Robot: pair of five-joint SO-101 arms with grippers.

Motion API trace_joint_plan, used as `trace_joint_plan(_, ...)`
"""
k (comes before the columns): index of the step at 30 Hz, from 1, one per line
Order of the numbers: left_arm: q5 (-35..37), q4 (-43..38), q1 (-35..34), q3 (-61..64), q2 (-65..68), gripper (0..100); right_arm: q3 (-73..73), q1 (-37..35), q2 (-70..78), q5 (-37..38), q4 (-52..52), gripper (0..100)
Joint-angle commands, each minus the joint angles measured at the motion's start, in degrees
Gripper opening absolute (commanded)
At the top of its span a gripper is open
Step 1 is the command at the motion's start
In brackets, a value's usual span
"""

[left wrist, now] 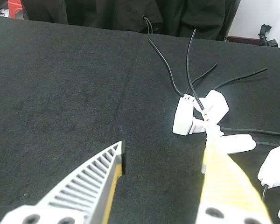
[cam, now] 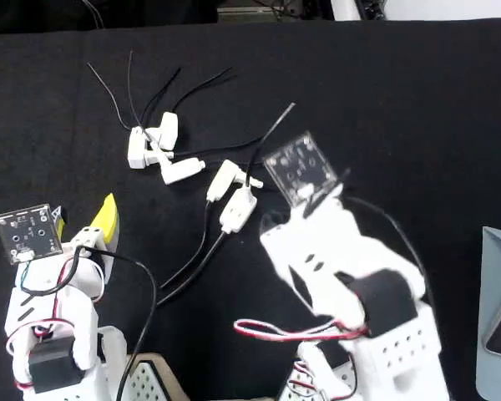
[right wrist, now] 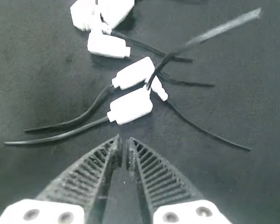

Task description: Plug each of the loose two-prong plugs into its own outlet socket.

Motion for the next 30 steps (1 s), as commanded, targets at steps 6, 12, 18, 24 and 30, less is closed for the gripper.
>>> trace_joint_plan(6, -1.2, 1.8, 0.0, -3.4, -0.2, 5, 18.9, 11.6, -13.5, -0.7, -15.6, 1.2)
trace_joint_plan(12, -4.3, 2.1, 1.9, 2.0, -0.2, 3, 29.5, 12.7, -21.8, -0.7, -18.7, 1.2)
trace_joint_plan(18, -6.1, 1.6, 7.2, 11.8, -0.2, 3, 38.2, 12.8, -31.9, -0.7, -18.8, 1.2)
trace_joint_plan(24, -6.1, 0.4, 11.6, 16.7, -0.2, 3, 48.5, 12.9, -43.9, -0.7, -18.8, 1.3)
trace_joint_plan(30, -6.1, -2.3, 16.1, 21.7, -0.2, 3, 56.0, 15.4, -42.8, -3.3, -25.7, 1.3)
